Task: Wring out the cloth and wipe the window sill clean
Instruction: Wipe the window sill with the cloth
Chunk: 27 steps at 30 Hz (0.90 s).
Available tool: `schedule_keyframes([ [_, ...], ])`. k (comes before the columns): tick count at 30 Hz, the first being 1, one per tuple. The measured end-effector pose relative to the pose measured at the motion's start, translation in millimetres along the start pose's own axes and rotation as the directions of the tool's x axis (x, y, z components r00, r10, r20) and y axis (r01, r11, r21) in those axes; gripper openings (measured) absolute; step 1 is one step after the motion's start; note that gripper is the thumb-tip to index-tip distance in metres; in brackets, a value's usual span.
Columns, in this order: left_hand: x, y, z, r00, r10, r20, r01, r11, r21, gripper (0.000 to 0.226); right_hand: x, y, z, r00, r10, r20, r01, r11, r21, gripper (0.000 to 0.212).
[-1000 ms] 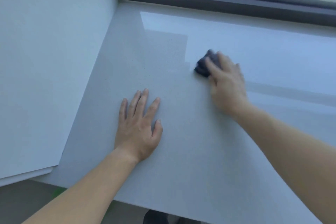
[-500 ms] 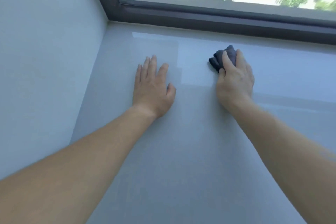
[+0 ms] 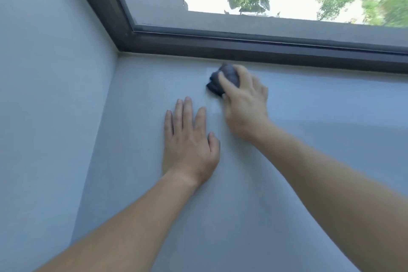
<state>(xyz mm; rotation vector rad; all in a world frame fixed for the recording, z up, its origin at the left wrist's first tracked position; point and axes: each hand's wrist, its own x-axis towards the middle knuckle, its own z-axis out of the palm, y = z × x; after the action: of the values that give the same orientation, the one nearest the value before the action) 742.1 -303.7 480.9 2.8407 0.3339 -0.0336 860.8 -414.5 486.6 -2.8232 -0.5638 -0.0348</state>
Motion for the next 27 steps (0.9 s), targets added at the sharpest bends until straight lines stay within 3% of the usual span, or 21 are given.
schedule_keyframes([
  [2,1,0,0,1.0,0.0,0.002,0.0,1.0,0.0,0.065,7,-15,6,0.987,-0.154,0.043,0.154,0.988,-0.006,0.056],
  [5,2,-1,-1,1.0,0.0,-0.01,0.0,1.0,-0.01,0.065,23,-4,2,0.983,-0.179,0.049,0.18,0.984,-0.012,0.055],
  [9,1,0,-3,1.0,0.005,0.007,-0.005,1.0,-0.003,0.066,16,66,-18,0.998,0.02,-0.06,-0.019,1.0,0.003,0.049],
  [13,2,1,-4,1.0,-0.005,0.012,0.005,1.0,-0.003,0.067,-2,74,-19,0.945,0.308,-0.113,-0.301,0.95,0.079,0.051],
  [15,2,0,-3,1.0,0.0,0.005,0.0,1.0,-0.008,0.066,-15,64,-15,0.955,0.271,-0.12,-0.268,0.962,0.047,0.054],
  [18,2,0,-1,1.0,0.0,-0.005,0.0,1.0,-0.015,0.065,-21,96,-23,0.996,0.069,-0.063,-0.072,0.996,-0.045,0.051],
  [22,2,1,-1,1.0,-0.014,-0.005,0.014,1.0,-0.01,0.067,-9,127,-34,0.946,0.302,-0.117,-0.299,0.953,0.035,0.048],
  [24,5,3,-5,0.999,-0.039,0.026,0.04,0.999,-0.019,0.067,-26,107,-30,0.972,0.207,-0.113,-0.203,0.978,0.047,0.047],
  [27,-3,19,-8,0.994,-0.1,0.054,0.101,0.995,-0.025,0.06,-65,99,-28,0.995,-0.1,0.005,0.099,0.994,0.034,0.044],
])
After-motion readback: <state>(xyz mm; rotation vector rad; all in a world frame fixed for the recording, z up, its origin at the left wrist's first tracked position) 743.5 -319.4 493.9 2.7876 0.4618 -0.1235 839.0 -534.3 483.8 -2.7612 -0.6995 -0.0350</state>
